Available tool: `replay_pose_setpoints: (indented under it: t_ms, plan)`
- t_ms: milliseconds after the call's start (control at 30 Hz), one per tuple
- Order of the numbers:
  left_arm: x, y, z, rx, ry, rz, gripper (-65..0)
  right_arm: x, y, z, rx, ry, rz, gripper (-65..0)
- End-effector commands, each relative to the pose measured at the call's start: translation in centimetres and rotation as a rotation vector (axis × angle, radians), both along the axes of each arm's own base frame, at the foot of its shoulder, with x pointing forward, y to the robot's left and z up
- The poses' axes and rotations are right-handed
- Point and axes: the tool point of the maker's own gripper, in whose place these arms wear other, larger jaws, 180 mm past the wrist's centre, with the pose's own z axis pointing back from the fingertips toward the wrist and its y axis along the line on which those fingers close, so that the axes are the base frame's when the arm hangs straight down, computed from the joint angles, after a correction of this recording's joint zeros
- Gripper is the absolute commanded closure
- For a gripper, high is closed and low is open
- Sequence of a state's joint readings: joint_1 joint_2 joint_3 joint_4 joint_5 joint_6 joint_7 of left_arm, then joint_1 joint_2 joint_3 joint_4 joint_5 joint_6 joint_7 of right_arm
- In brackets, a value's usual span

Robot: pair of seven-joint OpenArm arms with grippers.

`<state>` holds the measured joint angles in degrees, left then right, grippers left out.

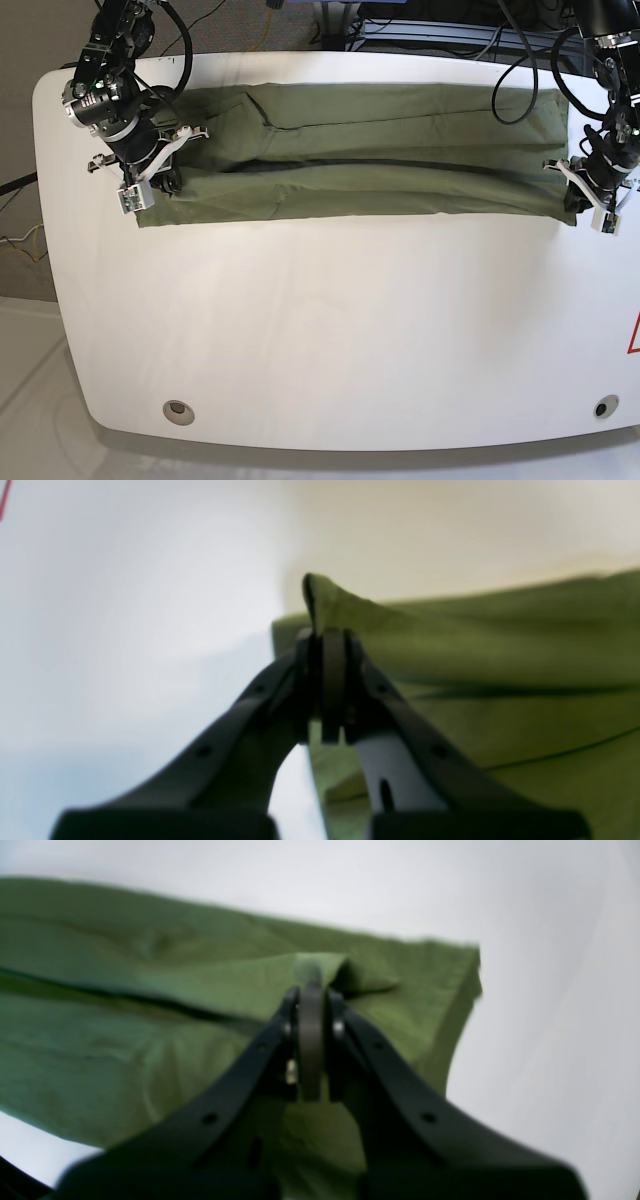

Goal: Fold the T-shirt properly
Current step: 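Lay the folded edge down and open both grippers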

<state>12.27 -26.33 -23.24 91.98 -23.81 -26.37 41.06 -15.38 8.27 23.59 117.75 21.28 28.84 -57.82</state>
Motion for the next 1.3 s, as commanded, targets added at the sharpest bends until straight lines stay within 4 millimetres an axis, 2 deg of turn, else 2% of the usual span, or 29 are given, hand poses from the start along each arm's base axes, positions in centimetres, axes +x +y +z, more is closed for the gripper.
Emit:
replay_pose_setpoints:
  t_ms: [0,267,867,1267]
  plan:
    - [0.1,0.9,1.8,0.045,-0.043,-0.023,0.0,0.0,0.1,0.2,0.008,-0.017,0.004,0.0]
    - [-1.0,1.4,1.6,0.065,-0.018,-0.025,0.0,-0.9,-0.1,-1.6,0.028,0.032,-0.007,0.0]
    - [-2.2,2.7,1.7,0.046,-0.033,0.047,0.0,-1.5,-0.7,-1.1,0.003,0.037,-0.006,0.0]
    - [-2.6,2.0,1.1,0.034,-0.013,0.029,0.0,-2.5,-1.5,-1.9,0.003,0.079,-0.026,0.0]
